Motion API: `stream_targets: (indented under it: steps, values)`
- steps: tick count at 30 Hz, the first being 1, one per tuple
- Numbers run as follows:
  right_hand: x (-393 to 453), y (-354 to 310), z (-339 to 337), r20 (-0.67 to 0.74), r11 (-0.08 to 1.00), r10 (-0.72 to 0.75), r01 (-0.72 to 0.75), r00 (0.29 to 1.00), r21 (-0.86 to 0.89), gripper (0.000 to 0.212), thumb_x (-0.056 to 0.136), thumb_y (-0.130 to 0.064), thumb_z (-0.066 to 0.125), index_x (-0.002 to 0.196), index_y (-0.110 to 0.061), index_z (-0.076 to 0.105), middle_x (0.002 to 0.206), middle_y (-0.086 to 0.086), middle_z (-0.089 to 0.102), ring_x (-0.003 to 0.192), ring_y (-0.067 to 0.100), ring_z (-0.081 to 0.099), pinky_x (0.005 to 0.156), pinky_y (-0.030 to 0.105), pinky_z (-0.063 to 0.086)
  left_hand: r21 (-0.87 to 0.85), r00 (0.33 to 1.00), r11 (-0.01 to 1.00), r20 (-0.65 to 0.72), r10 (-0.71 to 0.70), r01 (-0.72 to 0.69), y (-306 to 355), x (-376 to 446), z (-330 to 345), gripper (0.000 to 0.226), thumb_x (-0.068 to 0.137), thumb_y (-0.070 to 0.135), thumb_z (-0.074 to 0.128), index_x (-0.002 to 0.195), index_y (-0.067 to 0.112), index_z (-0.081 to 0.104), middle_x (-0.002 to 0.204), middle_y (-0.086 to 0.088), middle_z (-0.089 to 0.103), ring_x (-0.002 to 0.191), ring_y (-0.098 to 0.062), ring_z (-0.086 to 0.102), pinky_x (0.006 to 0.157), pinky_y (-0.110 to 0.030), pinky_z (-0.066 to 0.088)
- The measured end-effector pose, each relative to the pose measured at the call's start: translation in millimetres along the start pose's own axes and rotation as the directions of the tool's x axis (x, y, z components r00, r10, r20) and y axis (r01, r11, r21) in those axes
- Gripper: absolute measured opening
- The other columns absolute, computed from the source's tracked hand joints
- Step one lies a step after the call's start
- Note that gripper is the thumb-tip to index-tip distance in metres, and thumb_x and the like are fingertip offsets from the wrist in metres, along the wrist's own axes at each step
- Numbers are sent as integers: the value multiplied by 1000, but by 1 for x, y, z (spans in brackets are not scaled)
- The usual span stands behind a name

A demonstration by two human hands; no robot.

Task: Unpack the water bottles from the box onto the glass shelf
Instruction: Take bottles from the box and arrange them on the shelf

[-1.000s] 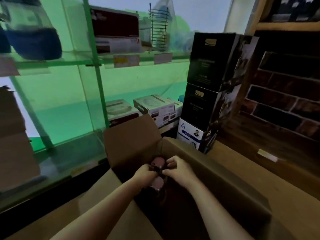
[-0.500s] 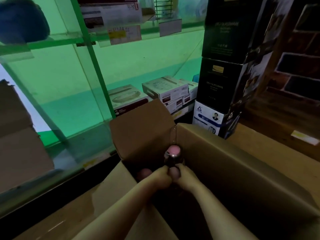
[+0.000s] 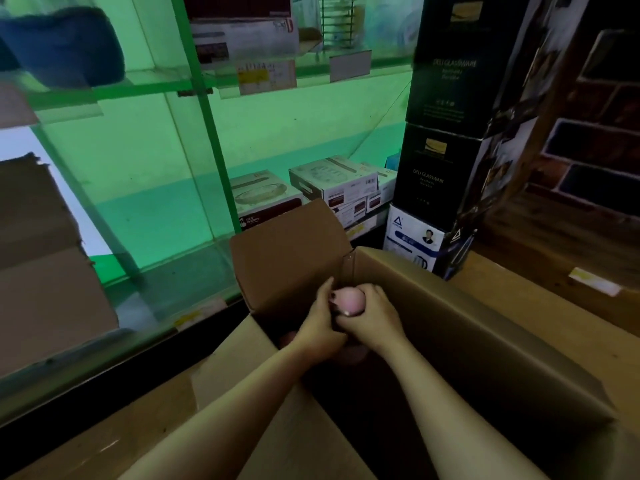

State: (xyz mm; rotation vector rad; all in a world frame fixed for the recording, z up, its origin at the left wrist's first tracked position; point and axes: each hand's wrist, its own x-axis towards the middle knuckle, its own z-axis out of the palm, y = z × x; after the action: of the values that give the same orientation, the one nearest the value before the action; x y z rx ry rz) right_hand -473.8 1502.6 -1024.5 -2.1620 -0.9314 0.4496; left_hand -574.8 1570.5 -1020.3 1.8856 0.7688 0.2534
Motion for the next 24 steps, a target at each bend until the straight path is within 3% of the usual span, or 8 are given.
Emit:
stream_targets:
  steps: [2, 4, 7, 10, 14, 18, 21, 24]
  values:
    - [-2, -28, -11, -91, 998, -68, 68, 994, 0, 60, 68, -31, 75, 121, -15, 51, 123, 5, 49, 112, 27, 54, 89, 33, 43, -101, 996, 993, -70, 58, -65, 16, -5, -16, 110, 68, -3, 72, 148, 20, 1, 141, -12, 41, 122, -17, 47, 103, -27, 40]
    - [-7, -60, -23, -176, 991, -123, 131, 977, 34, 67, 68, -35, 76, 125, -14, 48, 125, 5, 48, 114, 24, 52, 91, 32, 42, -170, 988, 978, -116, 102, -121, 38, -10, -37, 108, 71, -9, 72, 147, 15, 0, 131, -10, 47, 103, -7, 54, 83, -11, 45]
    - [-17, -113, -38, -260, 957, -209, 252, 943, 147, 69, 69, -34, 78, 126, -12, 47, 125, 5, 47, 115, 20, 49, 90, 25, 38, -246, 967, 942, -169, 191, -229, 67, -26, -79, 79, 69, -8, 74, 135, 9, 34, 117, -9, 60, 85, -3, 58, 67, -7, 50]
    - [-31, -169, -44, -266, 915, -305, 359, 914, 186, 70, 66, -42, 79, 122, -16, 46, 123, 3, 48, 113, 18, 49, 93, 31, 41, -313, 942, 898, -233, 243, -310, 86, -57, -126, 56, 65, -3, 74, 115, 14, 54, 99, -1, 68, 83, -8, 65, 72, -19, 56]
    - [-51, -240, -43, -179, 859, -402, 438, 898, 265, 69, 67, -42, 79, 122, -18, 45, 118, 2, 44, 112, 17, 48, 96, 30, 41, -253, 889, 877, -327, 320, -409, 103, -104, -188, 42, 57, 13, 70, 93, 31, 57, 81, 19, 72, 76, 6, 66, 69, -13, 54]
    - [-73, -314, -32, -97, 779, -506, 502, 857, 375, 58, 69, -44, 78, 113, -16, 52, 116, 6, 57, 105, 16, 57, 92, 32, 47, -162, 827, 866, -421, 372, -472, 118, -154, -259, 36, 69, 21, 76, 99, 32, 60, 102, 11, 69, 94, -5, 66, 86, -24, 55]
    - [-98, -376, -25, -54, 703, -595, 551, 802, 449, 48, 73, -45, 73, 107, -16, 56, 108, 2, 64, 95, 11, 61, 85, 28, 50, -94, 769, 857, -500, 400, -507, 130, -199, -314, 32, 77, 22, 74, 105, 27, 58, 103, 5, 68, 88, -1, 66, 83, -21, 55]
    - [-126, -445, -12, -34, 633, -677, 605, 735, 483, 64, 64, -64, 66, 108, -19, 58, 110, 1, 66, 101, 12, 63, 94, 37, 49, -64, 717, 849, -571, 400, -524, 140, -247, -369, 41, 73, 32, 74, 111, 22, 60, 109, 0, 70, 100, -15, 68, 90, -34, 54]
